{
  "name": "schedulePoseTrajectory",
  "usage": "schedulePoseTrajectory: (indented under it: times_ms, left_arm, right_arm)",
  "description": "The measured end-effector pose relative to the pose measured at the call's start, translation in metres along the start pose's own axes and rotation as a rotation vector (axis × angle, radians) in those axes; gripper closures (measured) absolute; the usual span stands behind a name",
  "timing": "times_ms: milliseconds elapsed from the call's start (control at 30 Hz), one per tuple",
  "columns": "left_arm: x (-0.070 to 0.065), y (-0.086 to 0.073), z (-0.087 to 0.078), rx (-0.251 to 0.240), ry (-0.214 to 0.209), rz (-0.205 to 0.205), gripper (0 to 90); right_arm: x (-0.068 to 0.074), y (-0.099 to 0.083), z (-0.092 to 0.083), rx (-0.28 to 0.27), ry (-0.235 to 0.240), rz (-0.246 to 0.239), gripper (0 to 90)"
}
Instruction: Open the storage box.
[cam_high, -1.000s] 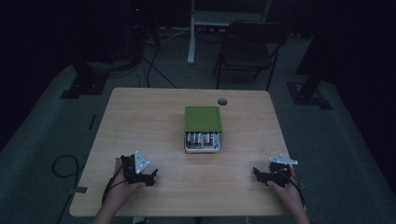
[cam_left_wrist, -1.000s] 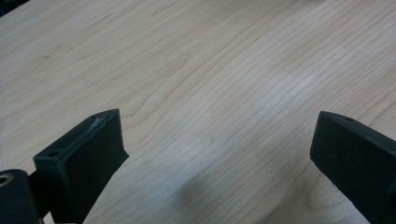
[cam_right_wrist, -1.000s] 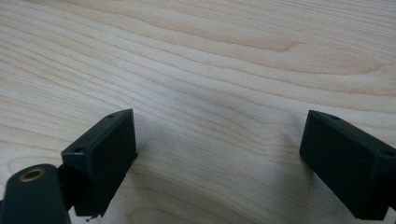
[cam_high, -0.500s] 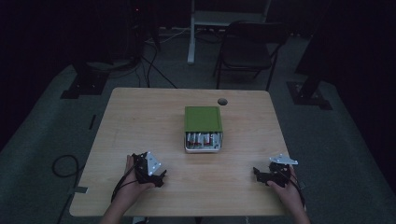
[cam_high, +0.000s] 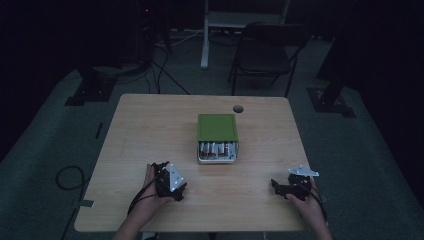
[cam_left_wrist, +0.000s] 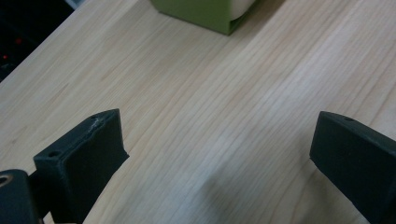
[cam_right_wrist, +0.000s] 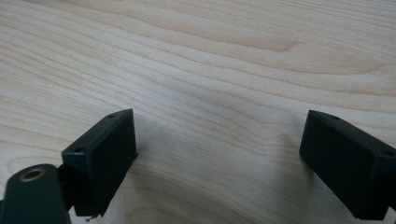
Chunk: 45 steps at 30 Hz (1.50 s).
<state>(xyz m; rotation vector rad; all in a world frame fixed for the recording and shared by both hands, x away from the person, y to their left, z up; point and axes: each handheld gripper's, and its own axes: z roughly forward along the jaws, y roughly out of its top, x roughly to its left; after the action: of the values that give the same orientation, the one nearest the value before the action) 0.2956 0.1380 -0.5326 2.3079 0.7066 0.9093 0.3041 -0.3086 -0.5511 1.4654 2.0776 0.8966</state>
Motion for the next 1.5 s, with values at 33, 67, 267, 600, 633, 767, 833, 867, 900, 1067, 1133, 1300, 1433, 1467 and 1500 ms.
schedulePoseTrajectory:
  times_ms: [33,67,267,600,633,767,833,867,900,1067,1133,1300,1433,1467,1500]
  left_arm:
    - [-0.002,0.002,0.001,-0.005,-0.003,0.007,3.6]
    - [-0.004,0.003,0.002,-0.006,-0.010,0.016,3.6]
    - [-0.014,0.012,0.007,-0.013,0.005,0.089,3.6]
    - [-0.029,0.030,0.013,-0.040,0.015,0.215,3.6]
    - [-0.031,0.032,0.013,-0.043,0.019,0.235,3.6]
    - [-0.037,0.038,0.014,-0.058,0.010,0.256,3.6]
    - [-0.039,0.041,0.015,-0.065,0.011,0.270,3.6]
    - [-0.040,0.042,0.015,-0.069,0.013,0.281,3.6]
    - [-0.041,0.044,0.016,-0.074,0.014,0.288,3.6]
    - [-0.048,0.050,0.018,-0.093,0.018,0.337,4.4]
    - [-0.050,0.053,0.020,-0.095,0.017,0.358,4.4]
    - [-0.054,0.061,0.022,-0.110,0.017,0.392,4.9]
    - [-0.056,0.068,0.024,-0.132,0.031,0.416,6.6]
    - [-0.057,0.070,0.025,-0.151,0.040,0.420,8.2]
    - [-0.058,0.071,0.024,-0.166,0.055,0.424,11.8]
  right_arm:
    - [0.000,0.000,0.000,0.000,0.000,0.000,10.3]
    - [0.000,0.000,0.000,0.000,0.000,0.000,10.3]
    - [0.000,0.000,0.000,0.000,0.000,0.000,10.3]
    - [0.000,0.000,0.000,0.000,0.000,0.001,10.3]
    - [0.000,0.000,0.000,0.000,0.000,0.001,10.3]
    - [0.000,0.000,0.000,0.000,0.000,0.001,10.4]
    - [0.000,0.000,0.000,0.000,0.000,0.001,10.3]
    - [0.000,0.000,0.000,0.000,0.000,0.000,10.4]
    - [0.000,0.000,0.000,0.000,0.000,0.000,10.4]
    - [0.000,0.000,0.000,0.000,0.000,0.001,10.4]
    - [0.000,0.000,0.000,0.000,0.000,0.001,10.4]
    - [0.000,0.000,0.000,0.000,0.000,0.001,10.4]
    - [0.000,0.000,0.000,-0.001,0.000,0.001,10.4]
    - [0.000,0.000,0.000,-0.002,0.002,0.002,10.4]
    - [-0.001,0.000,0.000,-0.003,0.005,0.007,10.4]
